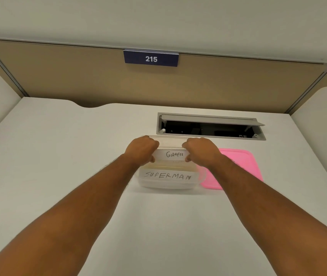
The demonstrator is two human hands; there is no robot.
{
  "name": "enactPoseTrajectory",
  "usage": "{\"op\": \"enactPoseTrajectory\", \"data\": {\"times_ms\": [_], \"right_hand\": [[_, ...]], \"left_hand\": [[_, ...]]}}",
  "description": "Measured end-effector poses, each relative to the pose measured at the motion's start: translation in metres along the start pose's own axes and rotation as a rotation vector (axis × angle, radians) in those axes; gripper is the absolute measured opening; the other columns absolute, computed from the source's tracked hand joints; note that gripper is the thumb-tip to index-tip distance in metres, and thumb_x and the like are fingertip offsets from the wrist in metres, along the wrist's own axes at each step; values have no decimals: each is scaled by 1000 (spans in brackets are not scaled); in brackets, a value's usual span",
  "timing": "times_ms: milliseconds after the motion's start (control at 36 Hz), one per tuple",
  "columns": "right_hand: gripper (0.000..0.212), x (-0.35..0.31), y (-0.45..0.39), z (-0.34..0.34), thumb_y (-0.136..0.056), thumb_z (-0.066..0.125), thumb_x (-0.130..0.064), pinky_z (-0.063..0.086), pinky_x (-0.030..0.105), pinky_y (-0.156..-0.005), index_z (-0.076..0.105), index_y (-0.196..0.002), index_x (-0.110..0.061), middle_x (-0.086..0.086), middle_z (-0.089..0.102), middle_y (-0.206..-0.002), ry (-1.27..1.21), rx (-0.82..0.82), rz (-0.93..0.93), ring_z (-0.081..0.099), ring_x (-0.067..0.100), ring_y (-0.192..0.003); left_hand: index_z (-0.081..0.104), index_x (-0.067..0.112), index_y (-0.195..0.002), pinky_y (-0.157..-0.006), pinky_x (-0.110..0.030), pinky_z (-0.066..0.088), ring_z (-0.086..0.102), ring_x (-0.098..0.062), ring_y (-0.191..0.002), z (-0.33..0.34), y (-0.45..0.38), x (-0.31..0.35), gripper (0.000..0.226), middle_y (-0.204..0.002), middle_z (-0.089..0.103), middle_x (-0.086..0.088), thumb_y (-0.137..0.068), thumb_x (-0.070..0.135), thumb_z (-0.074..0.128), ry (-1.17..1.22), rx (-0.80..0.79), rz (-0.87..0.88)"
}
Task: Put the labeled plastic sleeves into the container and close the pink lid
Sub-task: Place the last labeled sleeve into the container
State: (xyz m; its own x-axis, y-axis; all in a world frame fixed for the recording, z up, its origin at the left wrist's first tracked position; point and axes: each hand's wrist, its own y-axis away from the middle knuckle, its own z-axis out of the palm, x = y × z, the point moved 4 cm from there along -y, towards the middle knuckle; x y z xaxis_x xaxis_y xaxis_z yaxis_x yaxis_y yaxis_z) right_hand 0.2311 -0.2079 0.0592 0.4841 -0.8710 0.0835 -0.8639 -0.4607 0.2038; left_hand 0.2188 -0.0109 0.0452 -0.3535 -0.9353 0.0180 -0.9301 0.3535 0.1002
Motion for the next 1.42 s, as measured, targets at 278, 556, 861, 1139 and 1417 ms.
{"op": "enactPoseTrajectory", "data": {"times_ms": [278, 556, 861, 1139, 1417], "right_hand": [[20, -8, -3, 18, -89, 72, -27, 37, 33, -67, 64, -100, -12, 7, 70, -100, 93, 18, -29, 66, 30, -89], [20, 9, 15, 4, -95, 60, -21, 49, 42, -81, 68, -110, -9, 8, 66, -105, -122, 372, 3, 61, 31, -95], [17, 46, 72, 35, -98, 52, -6, 51, 38, -75, 68, -105, -7, 8, 66, -98, -328, 472, 377, 58, 25, -88], [17, 16, 116, 86, -96, 62, -24, 50, 40, -74, 69, -99, -9, 7, 65, -94, -337, 299, 325, 60, 27, -85], [13, 1, 129, 108, -75, 77, -2, 45, 36, -53, 67, -76, -11, 4, 61, -72, -144, 280, 257, 57, 26, -65]], "left_hand": [[62, 11, -100, -70, -35, 47, 59, -24, -98, 12, 0, 2, 35, -99, 67, -4, -77, 28, 83, -44, -42, 14], [62, 12, -102, -72, -35, 49, 58, -24, -99, 11, 5, 3, 27, -104, 63, -4, -84, 27, 76, -20, 26, 21], [62, 9, -123, -92, -40, 50, 55, -27, -117, 7, 38, 32, 34, -128, 61, -7, -92, 22, 65, 212, 354, -37], [46, 9, -143, -116, -42, 32, 30, -25, -145, 22, 87, 65, 47, -151, 43, -9, -102, 33, 46, 344, 481, -156], [17, 14, -158, -122, -36, 13, 7, -16, -152, 44, 104, 69, 63, -165, 16, -3, -104, 47, 23, 259, 317, -121]]}}
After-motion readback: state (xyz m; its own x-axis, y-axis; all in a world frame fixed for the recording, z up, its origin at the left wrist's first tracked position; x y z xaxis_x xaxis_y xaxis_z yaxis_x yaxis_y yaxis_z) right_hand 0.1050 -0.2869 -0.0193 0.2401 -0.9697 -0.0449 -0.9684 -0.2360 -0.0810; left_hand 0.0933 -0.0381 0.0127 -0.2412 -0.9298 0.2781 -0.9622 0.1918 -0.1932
